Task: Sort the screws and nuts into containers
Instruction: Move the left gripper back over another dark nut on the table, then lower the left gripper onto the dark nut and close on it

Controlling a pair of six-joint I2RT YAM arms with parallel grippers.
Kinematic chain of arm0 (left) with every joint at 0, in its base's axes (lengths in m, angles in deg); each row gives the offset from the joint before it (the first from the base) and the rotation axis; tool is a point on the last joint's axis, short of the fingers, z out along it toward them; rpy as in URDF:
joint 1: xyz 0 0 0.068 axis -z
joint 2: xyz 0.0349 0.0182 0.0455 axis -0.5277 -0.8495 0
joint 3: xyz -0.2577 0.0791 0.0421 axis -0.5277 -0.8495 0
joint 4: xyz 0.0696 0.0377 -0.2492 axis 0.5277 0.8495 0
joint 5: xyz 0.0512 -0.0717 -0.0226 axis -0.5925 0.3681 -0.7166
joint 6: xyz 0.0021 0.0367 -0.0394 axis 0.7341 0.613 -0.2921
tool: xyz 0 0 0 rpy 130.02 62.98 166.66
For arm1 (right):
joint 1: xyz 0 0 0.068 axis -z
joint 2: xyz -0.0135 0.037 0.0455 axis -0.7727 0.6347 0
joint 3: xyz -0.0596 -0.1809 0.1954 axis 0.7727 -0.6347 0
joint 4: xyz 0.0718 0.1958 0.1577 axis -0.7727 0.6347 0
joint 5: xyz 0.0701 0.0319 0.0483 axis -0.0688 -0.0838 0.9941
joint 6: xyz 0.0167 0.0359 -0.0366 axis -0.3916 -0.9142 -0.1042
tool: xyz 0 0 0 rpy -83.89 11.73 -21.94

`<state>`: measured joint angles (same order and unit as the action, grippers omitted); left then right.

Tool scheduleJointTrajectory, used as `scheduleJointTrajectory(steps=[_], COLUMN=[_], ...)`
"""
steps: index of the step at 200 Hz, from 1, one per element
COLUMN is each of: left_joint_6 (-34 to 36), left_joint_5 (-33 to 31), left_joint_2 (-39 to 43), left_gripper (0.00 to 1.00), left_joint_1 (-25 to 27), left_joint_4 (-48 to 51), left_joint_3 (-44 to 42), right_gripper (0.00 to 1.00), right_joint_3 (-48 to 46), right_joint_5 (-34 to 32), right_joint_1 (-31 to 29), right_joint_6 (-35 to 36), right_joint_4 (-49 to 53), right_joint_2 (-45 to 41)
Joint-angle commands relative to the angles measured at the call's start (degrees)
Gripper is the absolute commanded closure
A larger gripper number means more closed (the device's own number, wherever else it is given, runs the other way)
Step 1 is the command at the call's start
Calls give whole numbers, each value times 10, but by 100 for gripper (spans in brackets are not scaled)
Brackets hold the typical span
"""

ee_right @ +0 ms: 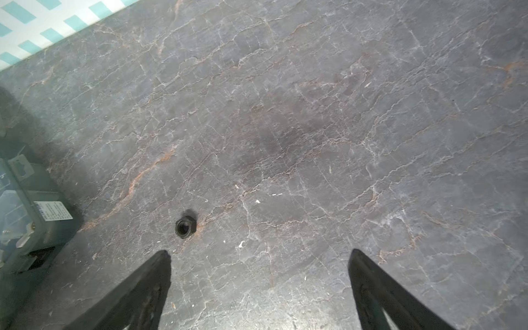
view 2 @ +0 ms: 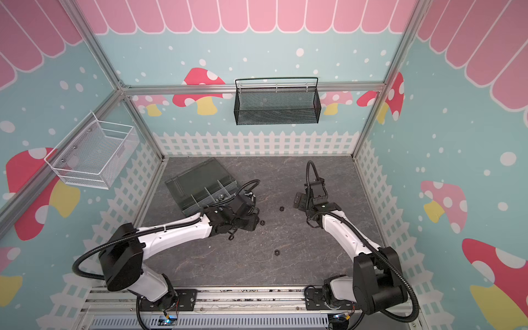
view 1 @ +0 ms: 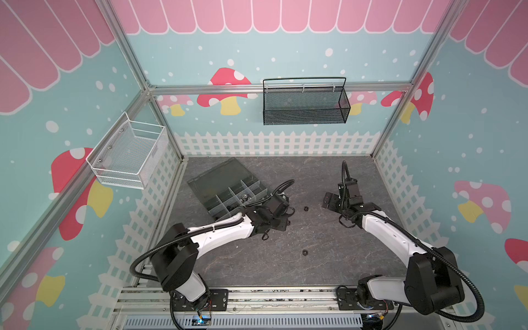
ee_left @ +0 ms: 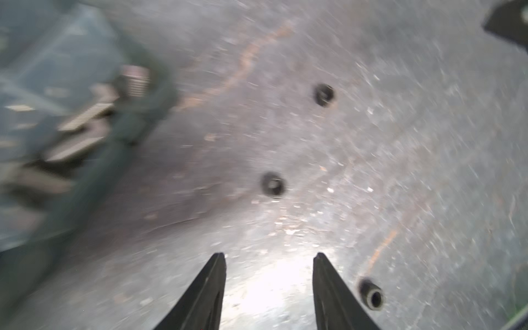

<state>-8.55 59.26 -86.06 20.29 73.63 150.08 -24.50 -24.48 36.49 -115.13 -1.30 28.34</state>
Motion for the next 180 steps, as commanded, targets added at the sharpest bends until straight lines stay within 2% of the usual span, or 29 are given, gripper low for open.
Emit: scheduleJointTrajectory(steps=[1,39,82,180], left_joint_6=[31,94,170,188], left_joint_5=[33,52,40,58], left_joint_2=[-41,-108,-153,-205], left_gripper=[49,52,54,55], left_joint_1=[40,94,131,142], left_joint_4=[-9,40,111,141], left_joint_3=[47,108,149,169], right_gripper=[2,2,2,2], right_joint_3=[-6,-14,-23,-35], right_joint_5=[1,-6,7,4], right_joint_1=[12,38,61,77], right_joint_6=[11,10,10,8], right_joint_4=[22,26,21,15], right_joint_2=[11,15,15,-4])
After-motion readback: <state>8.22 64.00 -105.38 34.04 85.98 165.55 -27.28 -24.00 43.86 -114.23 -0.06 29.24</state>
